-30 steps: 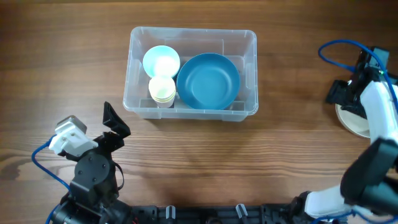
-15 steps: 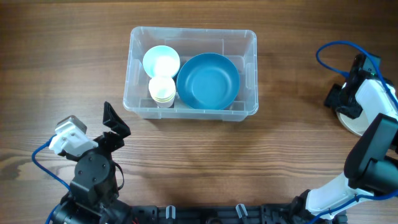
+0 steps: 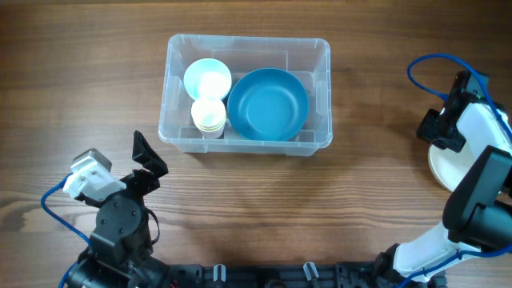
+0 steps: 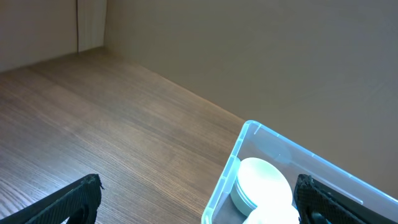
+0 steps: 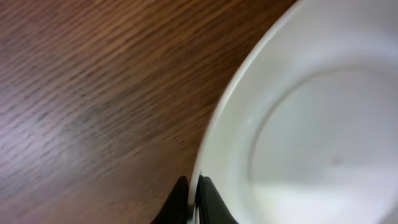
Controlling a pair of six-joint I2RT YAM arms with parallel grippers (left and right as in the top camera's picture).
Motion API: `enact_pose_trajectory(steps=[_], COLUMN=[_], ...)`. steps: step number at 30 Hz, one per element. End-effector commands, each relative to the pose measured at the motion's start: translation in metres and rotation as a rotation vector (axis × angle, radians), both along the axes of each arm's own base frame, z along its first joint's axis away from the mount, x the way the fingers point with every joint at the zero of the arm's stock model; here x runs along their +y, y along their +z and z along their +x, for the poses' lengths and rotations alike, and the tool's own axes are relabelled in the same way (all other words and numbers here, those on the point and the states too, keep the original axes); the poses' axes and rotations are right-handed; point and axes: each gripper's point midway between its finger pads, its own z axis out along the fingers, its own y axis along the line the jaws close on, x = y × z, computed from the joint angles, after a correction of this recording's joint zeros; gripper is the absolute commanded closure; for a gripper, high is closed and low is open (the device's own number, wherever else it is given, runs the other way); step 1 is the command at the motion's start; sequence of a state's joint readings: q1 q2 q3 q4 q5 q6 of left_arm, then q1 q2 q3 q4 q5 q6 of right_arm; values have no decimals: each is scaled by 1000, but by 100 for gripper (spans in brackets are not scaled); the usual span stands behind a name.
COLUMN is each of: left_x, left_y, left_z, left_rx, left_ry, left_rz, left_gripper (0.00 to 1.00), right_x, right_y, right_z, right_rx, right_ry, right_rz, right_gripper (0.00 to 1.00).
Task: Pack container
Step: 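Move the right gripper to the cream bowl and grasp its rim, then carry the cream bowl into the bin onto the teal bowls and release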
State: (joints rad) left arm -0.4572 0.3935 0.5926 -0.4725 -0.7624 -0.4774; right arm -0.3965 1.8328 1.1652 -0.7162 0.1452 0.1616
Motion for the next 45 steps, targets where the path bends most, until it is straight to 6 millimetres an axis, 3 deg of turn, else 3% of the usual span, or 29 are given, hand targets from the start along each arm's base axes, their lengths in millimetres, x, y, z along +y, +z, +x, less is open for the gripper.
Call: enact_pose_trajectory(steps=[1,5,7,8,10,12,15,17,19,23,26,29,33,36,39,40,43,45], left_x=[4,4,4,4,4,4,4,4,4,4,4,4,4,4,4,4,4,4], left_y=[1,1,1,1,1,1,1,1,1,1,1,1,1,1,1,1,1,1], left_z=[-2,-2,-2,-2,-2,-2,-2,-2,-2,-2,-2,-2,-2,-2,-2,-2,-2,-2], left_rx=[-9,-9,-9,-9,-9,-9,-9,-9,-9,-9,-9,-9,-9,-9,-9,-9,-9,-9], left_ry=[20,20,20,21,21,20,20,20,20,20,20,20,20,21,20,20,20,20], left_rz=[-7,-7,-7,-7,-7,-7,-7,-7,-7,-7,-7,-7,-7,-7,-7,-7,-7,-7], left_gripper=[0,0,0,0,0,0,0,0,0,0,0,0,0,0,0,0,0,0], right_x=[22,56,90,125,169,215,297,351,386,434,455,464,467,468,469,469,463,444], right_y=[35,116,167,206,248,278,298,294,282,238,195,155,127,117,118,122,151,185], right_z=[34,71,89,99,102,96,75,53,37,15,12,20,26,26,27,28,34,42], right_rx=[-105,-242,-330,-400,-471,-524,-583,-578,-551,-445,-355,-270,-212,-190,-195,-208,-279,-356], right_ry=[30,156,269,396,518,643,890,1035,1126,1255,1304,1312,1311,1313,1314,1313,1279,1189], right_rz=[88,58,27,5,-36,-69,-55,-35,-31,-12,-14,-23,-29,-32,-33,-31,-22,-3], right_gripper=[96,96,96,96,96,96,96,96,96,96,96,96,96,93,66,62,54,46])
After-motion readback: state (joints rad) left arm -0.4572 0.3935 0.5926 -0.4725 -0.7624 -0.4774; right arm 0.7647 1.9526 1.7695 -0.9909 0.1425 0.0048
